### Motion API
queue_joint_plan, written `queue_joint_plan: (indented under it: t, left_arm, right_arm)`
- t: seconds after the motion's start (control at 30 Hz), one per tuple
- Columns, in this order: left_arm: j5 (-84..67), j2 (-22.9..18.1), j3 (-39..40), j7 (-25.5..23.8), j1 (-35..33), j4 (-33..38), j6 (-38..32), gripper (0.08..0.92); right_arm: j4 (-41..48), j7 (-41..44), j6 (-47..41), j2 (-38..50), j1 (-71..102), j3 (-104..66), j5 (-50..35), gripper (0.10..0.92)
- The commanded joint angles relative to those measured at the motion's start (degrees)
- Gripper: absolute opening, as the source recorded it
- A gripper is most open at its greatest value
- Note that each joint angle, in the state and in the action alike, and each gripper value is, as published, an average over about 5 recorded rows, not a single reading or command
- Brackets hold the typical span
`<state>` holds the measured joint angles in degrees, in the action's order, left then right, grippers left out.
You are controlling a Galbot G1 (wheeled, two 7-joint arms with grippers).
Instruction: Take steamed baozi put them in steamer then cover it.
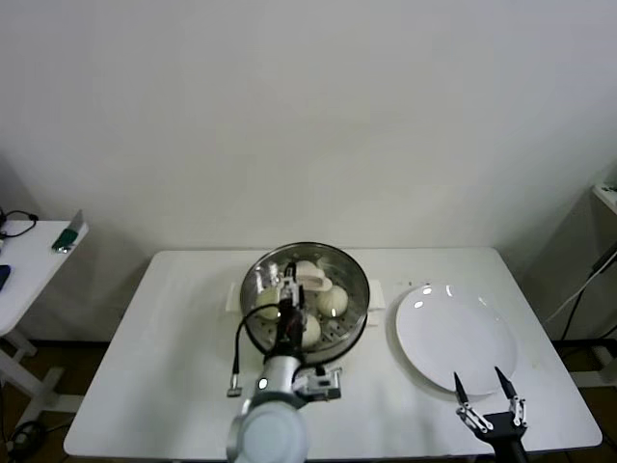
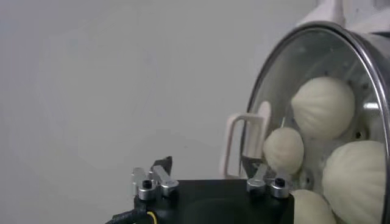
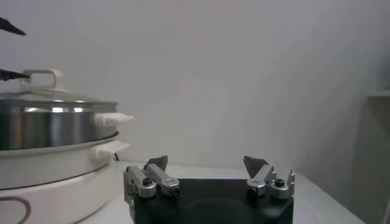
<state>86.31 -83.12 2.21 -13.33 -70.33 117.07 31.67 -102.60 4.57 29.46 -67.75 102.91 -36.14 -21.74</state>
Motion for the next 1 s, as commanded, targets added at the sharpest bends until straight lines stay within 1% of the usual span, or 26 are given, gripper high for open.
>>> queue_joint_plan:
  t: [0.03,0.1,0.17,0.3,0.4,0.47,0.57,0.67,0.8,1.0]
  left_arm:
    - [-37.5,7.0,-9.8,12.5,-8.9,10.4,-8.8,0.763]
    - [-47.6,7.6,-15.1,15.3,-11.3,10.5,-13.3,0.802]
    - [-57.2,7.4,-21.9,16.5,-13.5,10.5,-18.1,0.817]
    - [-75.0,6.8,-34.2,16.5,-17.4,10.4,-24.4,0.822]
    - [-87.8,8.1,-41.6,16.3,-20.1,9.1,-27.7,0.823]
    - [-94.2,9.6,-45.7,16.1,-21.9,6.8,-31.1,0.823]
    - [-99.3,11.8,-48.4,16.0,-24.1,2.1,-36.3,0.823]
    - [-101.7,13.1,-49.0,16.0,-25.6,-2.1,-40.1,0.823]
    - [-102.8,13.0,-48.0,15.9,-25.5,-6.2,-43.1,0.823]
    - [-102.1,12.0,-44.2,15.5,-23.8,-13.3,-46.9,0.823]
  right_arm:
    - [-0.5,-3.5,0.0,0.2,-0.2,0.1,-1.8,0.823]
    - [-0.5,-3.7,0.2,0.1,-0.5,0.0,-2.1,0.823]
    - [-0.2,-3.8,0.5,-0.1,-0.8,-0.1,-2.2,0.823]
    - [0.4,-4.1,1.3,-0.3,-1.3,-0.2,-2.3,0.823]
    - [1.1,-4.3,1.7,-0.3,-1.9,-0.4,-2.3,0.823]
    - [1.5,-4.5,1.9,-0.3,-2.3,-0.5,-2.3,0.823]
    - [2.1,-4.6,2.0,-0.2,-2.8,-0.6,-2.4,0.823]
    - [2.8,-4.6,2.1,-0.2,-3.3,-0.6,-2.7,0.823]
    - [3.3,-4.5,2.0,-0.3,-3.8,-0.5,-2.8,0.823]
    - [4.8,-4.2,1.8,-0.3,-4.8,0.0,-2.9,0.823]
